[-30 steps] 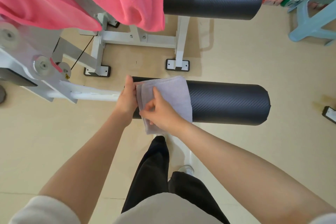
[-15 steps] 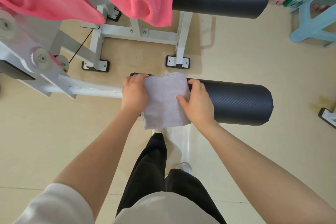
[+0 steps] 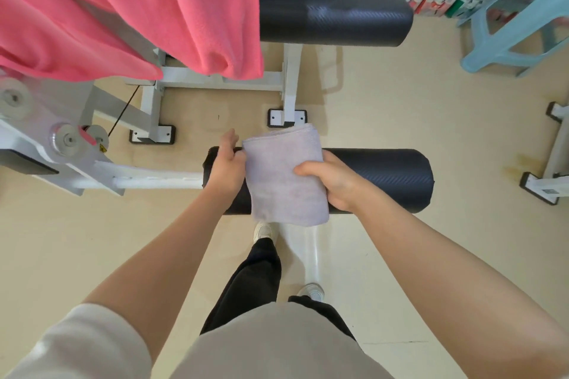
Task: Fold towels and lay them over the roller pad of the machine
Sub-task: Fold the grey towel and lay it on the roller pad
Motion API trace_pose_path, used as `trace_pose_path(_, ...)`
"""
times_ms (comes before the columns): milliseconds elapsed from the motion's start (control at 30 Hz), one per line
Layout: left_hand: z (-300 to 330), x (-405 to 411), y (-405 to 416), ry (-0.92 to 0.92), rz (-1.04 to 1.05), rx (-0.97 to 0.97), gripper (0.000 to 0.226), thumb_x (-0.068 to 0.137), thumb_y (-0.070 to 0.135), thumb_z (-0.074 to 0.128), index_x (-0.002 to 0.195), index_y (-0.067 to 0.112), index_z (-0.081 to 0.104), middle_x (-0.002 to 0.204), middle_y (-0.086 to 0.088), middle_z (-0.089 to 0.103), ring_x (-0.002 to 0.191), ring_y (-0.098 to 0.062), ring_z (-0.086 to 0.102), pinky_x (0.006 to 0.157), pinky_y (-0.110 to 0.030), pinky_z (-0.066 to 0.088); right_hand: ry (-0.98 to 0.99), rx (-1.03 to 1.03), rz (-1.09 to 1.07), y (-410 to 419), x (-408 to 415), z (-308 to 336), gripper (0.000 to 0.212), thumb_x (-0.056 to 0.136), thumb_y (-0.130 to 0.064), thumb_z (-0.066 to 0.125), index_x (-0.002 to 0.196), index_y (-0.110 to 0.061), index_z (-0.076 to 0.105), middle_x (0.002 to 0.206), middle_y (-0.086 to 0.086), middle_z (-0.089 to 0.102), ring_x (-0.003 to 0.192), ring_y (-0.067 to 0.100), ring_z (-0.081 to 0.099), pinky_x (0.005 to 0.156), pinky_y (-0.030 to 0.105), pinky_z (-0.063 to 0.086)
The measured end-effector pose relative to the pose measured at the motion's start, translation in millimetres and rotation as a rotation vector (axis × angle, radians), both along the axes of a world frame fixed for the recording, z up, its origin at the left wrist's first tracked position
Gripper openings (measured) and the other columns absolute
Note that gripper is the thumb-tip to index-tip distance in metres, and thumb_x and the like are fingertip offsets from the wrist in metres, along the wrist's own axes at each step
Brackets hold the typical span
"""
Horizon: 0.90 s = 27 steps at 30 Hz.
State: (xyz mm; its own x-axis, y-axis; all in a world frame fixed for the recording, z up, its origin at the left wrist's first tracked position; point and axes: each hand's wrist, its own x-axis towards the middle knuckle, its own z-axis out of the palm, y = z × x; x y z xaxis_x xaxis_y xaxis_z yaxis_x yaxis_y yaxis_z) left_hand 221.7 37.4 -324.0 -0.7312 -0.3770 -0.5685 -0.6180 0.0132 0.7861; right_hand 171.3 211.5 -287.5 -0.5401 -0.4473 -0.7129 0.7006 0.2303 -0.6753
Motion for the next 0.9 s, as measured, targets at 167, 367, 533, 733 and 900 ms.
trace_pose_path(167,24,-32,34,-0.159,-0.138,0.614,0.053,0.091,0.058,0.035,0.116,0.018,0.061,0.112,0.0,0.068,0.107,-0.019,0.064,0.087,-0.034,0.05,-0.124,-0.192,-0.153,44,-24,33,0.039,0.065,-0.006,0.052,0.102,-0.01,0.062,0.091,0.007,0.07,0.081,0.02,0.069,0.073,0.031,0.057)
trace_pose_path(367,56,-76,84,-0.161,-0.206,0.635,0.048,0.091,0.054,0.043,0.112,0.017,0.065,0.109,-0.006,0.071,0.097,-0.023,0.068,0.085,-0.038,0.052,-0.141,-0.325,-0.448,110,-34,50,0.042,0.07,-0.026,0.058,0.108,-0.01,0.063,0.099,0.01,0.071,0.089,0.027,0.068,0.08,0.038,0.053)
trace_pose_path(533,79,-104,141,-0.139,-0.45,0.691,0.055,0.091,0.063,0.028,0.115,0.029,0.063,0.114,0.004,0.069,0.108,-0.014,0.064,0.092,-0.033,0.049,-0.048,-0.213,-0.455,162,-44,49,0.046,0.079,-0.019,0.063,0.124,-0.01,0.055,0.103,0.006,0.07,0.092,0.021,0.069,0.072,0.031,0.057)
trace_pose_path(733,93,-142,238,-0.007,-0.533,0.357,0.008,0.09,0.028,0.059,0.098,0.025,0.061,0.103,0.0,0.069,0.098,-0.019,0.067,0.075,-0.029,0.056,0.073,-0.041,-0.439,242,-82,51,0.036,0.086,-0.01,0.062,0.122,-0.013,0.057,0.11,0.005,0.068,0.098,0.02,0.067,0.081,0.03,0.054)
trace_pose_path(900,94,-190,344,0.0,-0.5,0.328,0.028,0.1,0.036,0.036,0.107,0.019,0.057,0.101,0.001,0.067,0.089,-0.013,0.064,0.073,-0.028,0.051,0.004,-0.09,-0.571,355,-127,65,0.025,0.092,-0.037,0.051,0.098,-0.017,0.066,0.087,-0.003,0.074,0.082,0.012,0.07,0.078,0.029,0.051)
